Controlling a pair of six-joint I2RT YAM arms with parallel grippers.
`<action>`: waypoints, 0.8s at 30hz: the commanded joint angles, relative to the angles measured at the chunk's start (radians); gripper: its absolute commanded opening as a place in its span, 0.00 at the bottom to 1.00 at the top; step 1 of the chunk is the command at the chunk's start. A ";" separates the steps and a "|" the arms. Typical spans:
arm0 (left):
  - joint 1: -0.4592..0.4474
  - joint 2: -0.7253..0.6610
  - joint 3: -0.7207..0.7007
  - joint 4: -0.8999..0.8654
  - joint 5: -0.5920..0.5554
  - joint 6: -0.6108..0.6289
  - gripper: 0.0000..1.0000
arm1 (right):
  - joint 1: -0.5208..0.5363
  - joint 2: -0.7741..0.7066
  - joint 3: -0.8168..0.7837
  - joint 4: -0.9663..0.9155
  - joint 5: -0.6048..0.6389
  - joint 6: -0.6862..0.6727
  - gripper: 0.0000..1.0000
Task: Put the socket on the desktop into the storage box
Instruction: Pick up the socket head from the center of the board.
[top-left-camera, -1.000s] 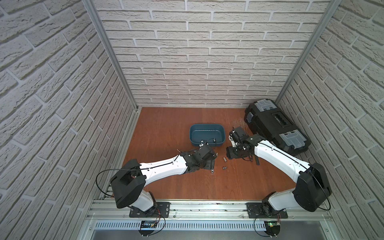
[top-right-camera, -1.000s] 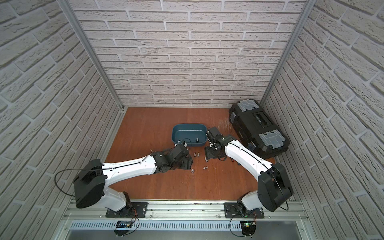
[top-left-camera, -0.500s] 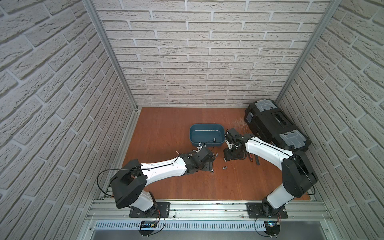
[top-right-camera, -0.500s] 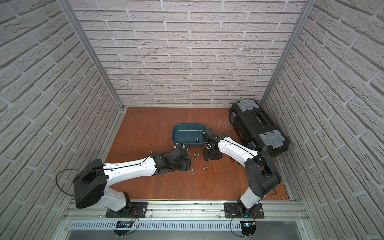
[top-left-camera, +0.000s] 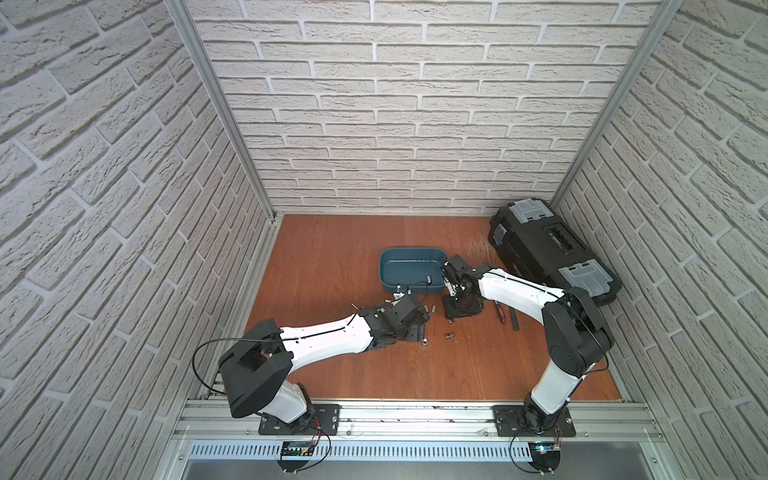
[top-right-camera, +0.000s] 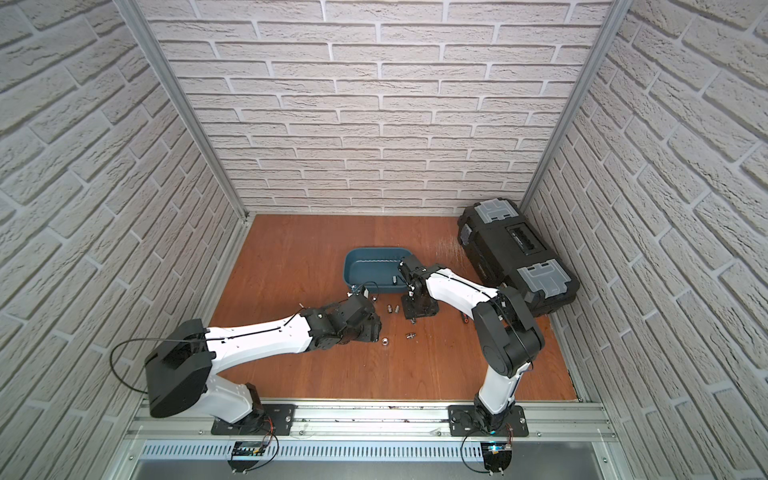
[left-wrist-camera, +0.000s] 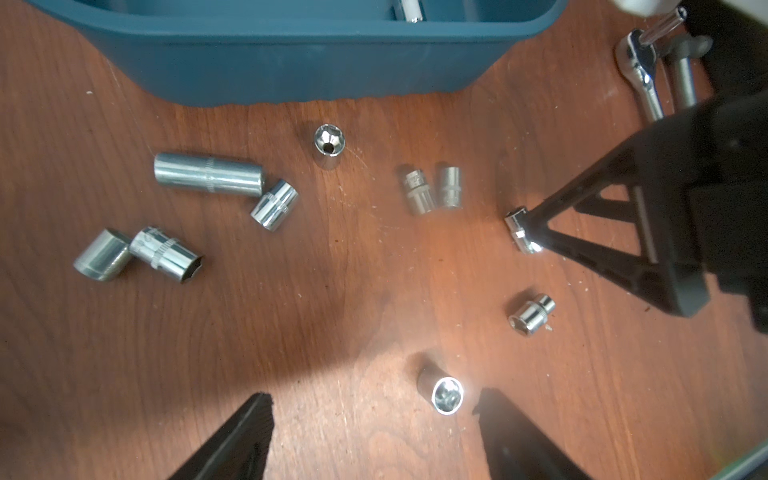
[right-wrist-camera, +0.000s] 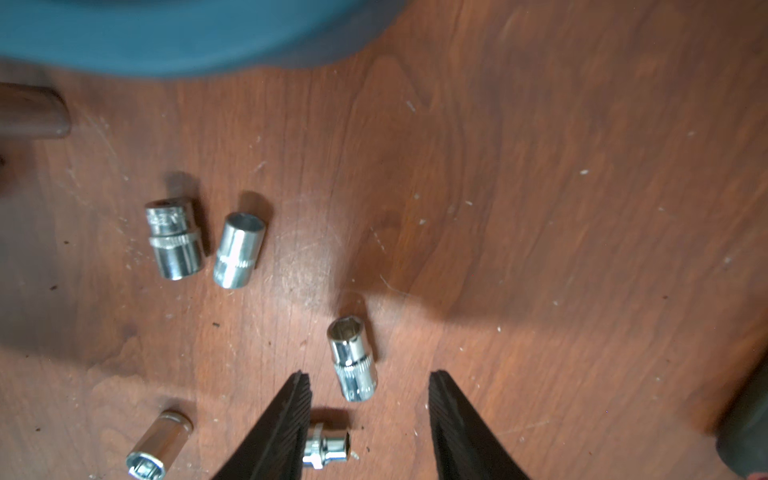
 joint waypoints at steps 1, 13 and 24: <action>-0.003 -0.029 -0.016 0.019 -0.020 -0.010 0.82 | 0.013 0.018 0.024 0.001 -0.006 -0.006 0.49; -0.004 -0.033 -0.022 0.018 -0.025 -0.011 0.82 | 0.025 0.061 0.034 0.003 0.009 0.003 0.41; -0.004 -0.041 -0.033 0.022 -0.028 -0.018 0.82 | 0.039 0.071 0.030 0.000 0.011 0.012 0.37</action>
